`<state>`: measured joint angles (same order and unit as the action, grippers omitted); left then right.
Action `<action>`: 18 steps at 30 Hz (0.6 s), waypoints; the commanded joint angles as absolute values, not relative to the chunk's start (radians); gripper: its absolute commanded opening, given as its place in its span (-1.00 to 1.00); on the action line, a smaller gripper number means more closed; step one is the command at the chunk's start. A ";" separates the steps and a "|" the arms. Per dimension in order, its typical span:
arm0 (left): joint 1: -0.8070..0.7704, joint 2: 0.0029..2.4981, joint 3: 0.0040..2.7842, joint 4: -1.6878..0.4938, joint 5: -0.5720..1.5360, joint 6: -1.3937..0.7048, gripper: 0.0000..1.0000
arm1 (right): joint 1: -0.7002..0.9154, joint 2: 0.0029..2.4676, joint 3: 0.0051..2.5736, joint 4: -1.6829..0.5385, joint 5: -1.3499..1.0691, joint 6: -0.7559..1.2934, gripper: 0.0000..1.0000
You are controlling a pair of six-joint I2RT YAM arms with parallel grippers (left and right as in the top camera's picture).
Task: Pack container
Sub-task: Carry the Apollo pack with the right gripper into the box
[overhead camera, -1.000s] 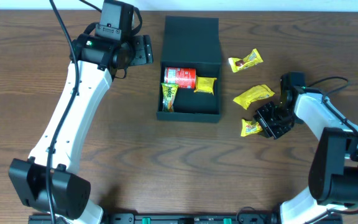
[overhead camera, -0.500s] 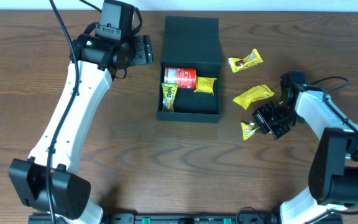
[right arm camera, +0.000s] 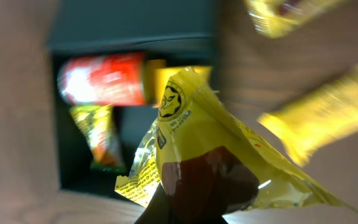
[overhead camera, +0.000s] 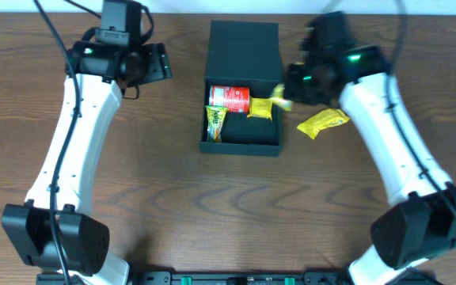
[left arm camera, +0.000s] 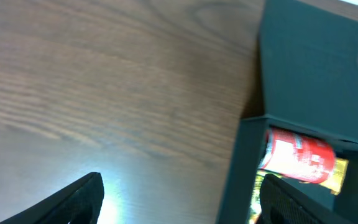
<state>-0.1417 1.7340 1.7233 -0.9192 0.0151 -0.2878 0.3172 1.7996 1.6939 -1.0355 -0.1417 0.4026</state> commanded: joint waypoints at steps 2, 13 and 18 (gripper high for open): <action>-0.102 1.740 1.721 -0.949 0.000 -0.288 0.63 | 0.439 1.826 1.704 -1.007 -0.026 0.271 -0.97; -0.097 1.740 1.721 -0.972 0.000 -0.284 0.63 | 0.512 2.042 1.771 -1.105 -0.057 0.212 -0.97; -0.097 1.740 1.721 -0.972 0.000 -0.284 0.63 | 0.513 2.077 1.859 -1.140 -0.122 0.203 -0.97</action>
<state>-0.0982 1.7340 1.7233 -0.9691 0.0151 -0.2878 0.5037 2.0838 1.7916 -1.1332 -0.0830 0.2253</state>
